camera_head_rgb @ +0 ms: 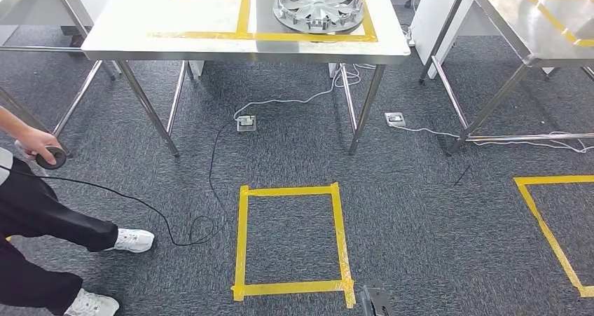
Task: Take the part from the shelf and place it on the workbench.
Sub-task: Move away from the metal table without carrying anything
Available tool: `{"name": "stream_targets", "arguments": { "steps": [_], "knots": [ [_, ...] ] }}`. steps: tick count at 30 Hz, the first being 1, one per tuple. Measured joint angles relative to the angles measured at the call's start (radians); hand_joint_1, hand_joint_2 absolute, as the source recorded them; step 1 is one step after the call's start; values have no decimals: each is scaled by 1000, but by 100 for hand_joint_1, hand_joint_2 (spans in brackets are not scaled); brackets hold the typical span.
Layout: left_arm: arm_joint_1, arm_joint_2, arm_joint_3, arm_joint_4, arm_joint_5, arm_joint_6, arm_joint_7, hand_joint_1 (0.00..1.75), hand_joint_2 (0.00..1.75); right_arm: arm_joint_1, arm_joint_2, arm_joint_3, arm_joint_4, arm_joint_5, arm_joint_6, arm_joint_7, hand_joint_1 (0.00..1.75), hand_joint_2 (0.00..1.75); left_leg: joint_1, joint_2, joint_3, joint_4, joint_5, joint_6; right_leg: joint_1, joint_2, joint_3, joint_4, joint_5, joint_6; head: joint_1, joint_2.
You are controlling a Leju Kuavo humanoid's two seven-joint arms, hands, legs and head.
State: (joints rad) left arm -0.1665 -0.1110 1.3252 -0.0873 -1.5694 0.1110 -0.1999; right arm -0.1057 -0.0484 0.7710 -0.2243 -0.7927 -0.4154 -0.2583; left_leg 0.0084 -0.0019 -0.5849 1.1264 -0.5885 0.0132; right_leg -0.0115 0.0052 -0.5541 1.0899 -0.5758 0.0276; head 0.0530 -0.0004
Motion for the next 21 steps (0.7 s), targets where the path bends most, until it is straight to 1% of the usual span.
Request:
{"name": "stream_targets", "arguments": {
  "steps": [16, 21],
  "knots": [
    [0, 0, 2, 0, 0, 0, 0, 0, 175, 0, 0, 1, 0, 0, 3, 7, 0, 0, 0, 0, 1, 0, 0, 0, 0, 0, 1, -1, 1, -1, 0, 0],
    [0, 2, 2, 0, 0, 5, -23, 0, 175, -2, 0, 5, 0, 7, 14, 13, 0, 0, 0, 0, 1, 0, 0, 0, 0, 0, 1, -1, 1, -1, 0, 0]
  ]
}}
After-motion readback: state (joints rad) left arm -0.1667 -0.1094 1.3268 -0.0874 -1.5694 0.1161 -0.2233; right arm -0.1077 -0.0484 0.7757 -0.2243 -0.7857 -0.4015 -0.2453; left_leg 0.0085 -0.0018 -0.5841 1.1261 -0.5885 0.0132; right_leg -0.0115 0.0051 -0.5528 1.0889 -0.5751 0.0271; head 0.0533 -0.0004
